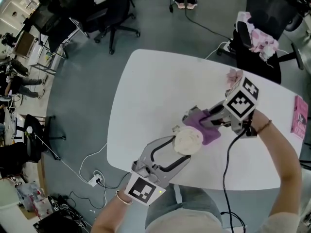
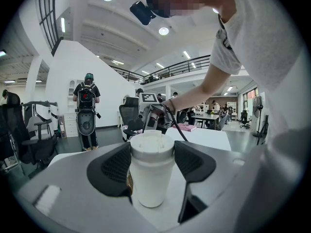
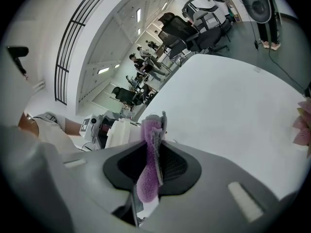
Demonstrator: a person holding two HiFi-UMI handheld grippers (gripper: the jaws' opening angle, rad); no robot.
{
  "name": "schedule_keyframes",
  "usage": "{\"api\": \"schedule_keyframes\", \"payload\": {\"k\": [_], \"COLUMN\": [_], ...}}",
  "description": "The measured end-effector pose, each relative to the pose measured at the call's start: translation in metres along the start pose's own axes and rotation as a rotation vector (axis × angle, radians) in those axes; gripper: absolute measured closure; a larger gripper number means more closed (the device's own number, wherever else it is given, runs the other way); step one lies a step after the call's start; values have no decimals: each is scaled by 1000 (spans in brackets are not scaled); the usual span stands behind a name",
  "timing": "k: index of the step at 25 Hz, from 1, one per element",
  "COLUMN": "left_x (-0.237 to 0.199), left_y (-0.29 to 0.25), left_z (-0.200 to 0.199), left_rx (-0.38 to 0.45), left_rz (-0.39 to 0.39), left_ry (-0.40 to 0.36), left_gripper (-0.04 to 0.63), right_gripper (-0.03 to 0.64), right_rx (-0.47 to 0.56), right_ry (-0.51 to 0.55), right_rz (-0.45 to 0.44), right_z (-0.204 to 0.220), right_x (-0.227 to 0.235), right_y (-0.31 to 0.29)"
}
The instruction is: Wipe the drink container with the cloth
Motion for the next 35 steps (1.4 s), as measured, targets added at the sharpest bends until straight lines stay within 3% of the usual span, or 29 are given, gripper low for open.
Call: {"api": "schedule_keyframes", "payload": {"k": [35], "left_x": [-1], "left_y": [-2], "left_z": [-2], "left_rx": [-16], "left_rz": [7], "left_ry": [-9], "left_gripper": [313], "right_gripper": [545], "right_rx": [2], "right_ry": [-114], "right_rz": [80], "right_z": [24], "right_x": [40], "right_y": [-47]}}
Point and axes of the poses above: the fingertips, and each gripper's own axes: y backward along the fingers, x to its right, z out of its underside, the point moved 9 cm from there along y, backward along the fingers, and after that the axes turned 11 degrees about y, right-handed, at the moved point
